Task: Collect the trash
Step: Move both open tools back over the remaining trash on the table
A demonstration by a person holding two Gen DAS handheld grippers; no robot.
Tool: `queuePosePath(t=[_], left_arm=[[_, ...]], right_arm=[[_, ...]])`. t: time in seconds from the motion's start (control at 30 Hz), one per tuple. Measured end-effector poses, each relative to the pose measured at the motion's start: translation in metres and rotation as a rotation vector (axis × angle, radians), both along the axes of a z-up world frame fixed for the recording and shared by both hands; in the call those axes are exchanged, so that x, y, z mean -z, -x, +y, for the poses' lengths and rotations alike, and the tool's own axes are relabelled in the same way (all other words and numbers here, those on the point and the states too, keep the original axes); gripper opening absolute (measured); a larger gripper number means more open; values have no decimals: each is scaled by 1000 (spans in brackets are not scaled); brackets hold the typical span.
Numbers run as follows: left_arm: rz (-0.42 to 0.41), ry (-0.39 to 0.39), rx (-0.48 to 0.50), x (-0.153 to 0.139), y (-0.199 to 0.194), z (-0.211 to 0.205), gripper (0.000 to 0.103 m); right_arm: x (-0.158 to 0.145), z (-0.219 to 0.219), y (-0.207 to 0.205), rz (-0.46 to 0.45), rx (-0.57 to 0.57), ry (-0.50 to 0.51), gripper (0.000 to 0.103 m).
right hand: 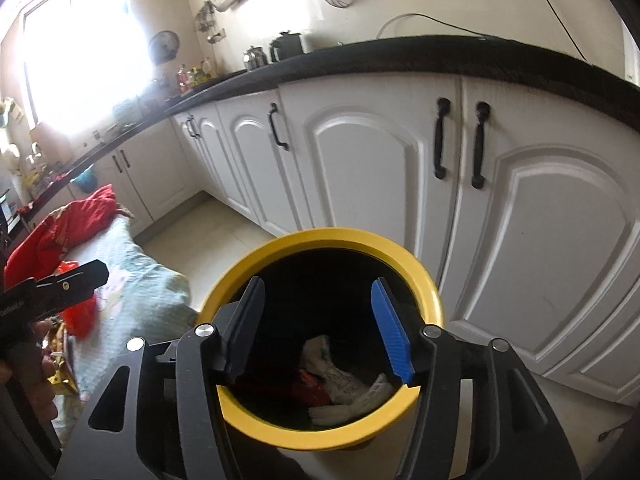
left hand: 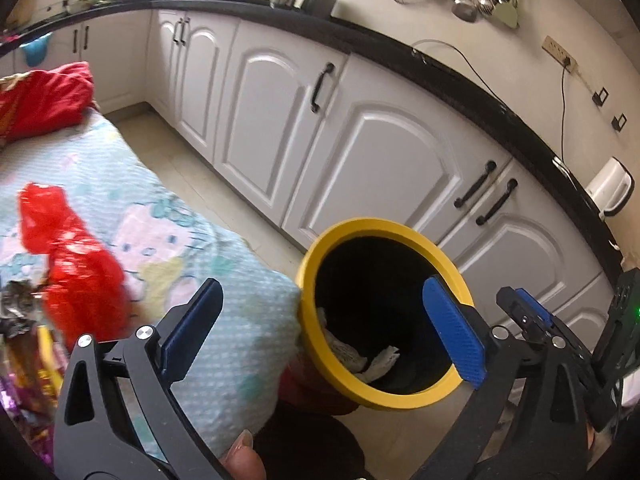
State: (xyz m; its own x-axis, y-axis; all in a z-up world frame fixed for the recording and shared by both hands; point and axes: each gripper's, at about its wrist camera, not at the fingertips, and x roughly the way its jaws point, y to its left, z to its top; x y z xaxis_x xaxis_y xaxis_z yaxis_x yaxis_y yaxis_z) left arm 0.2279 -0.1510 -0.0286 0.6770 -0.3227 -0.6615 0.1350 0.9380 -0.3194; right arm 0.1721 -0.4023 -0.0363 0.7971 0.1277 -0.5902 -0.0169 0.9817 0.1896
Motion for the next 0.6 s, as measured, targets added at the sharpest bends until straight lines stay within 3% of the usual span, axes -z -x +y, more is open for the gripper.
queuePosePath(t=[0.6], left_arm=[[-104, -32, -161, -30, 36, 78, 92]], right_arm=[[-23, 77, 8, -26, -171, 2, 57]])
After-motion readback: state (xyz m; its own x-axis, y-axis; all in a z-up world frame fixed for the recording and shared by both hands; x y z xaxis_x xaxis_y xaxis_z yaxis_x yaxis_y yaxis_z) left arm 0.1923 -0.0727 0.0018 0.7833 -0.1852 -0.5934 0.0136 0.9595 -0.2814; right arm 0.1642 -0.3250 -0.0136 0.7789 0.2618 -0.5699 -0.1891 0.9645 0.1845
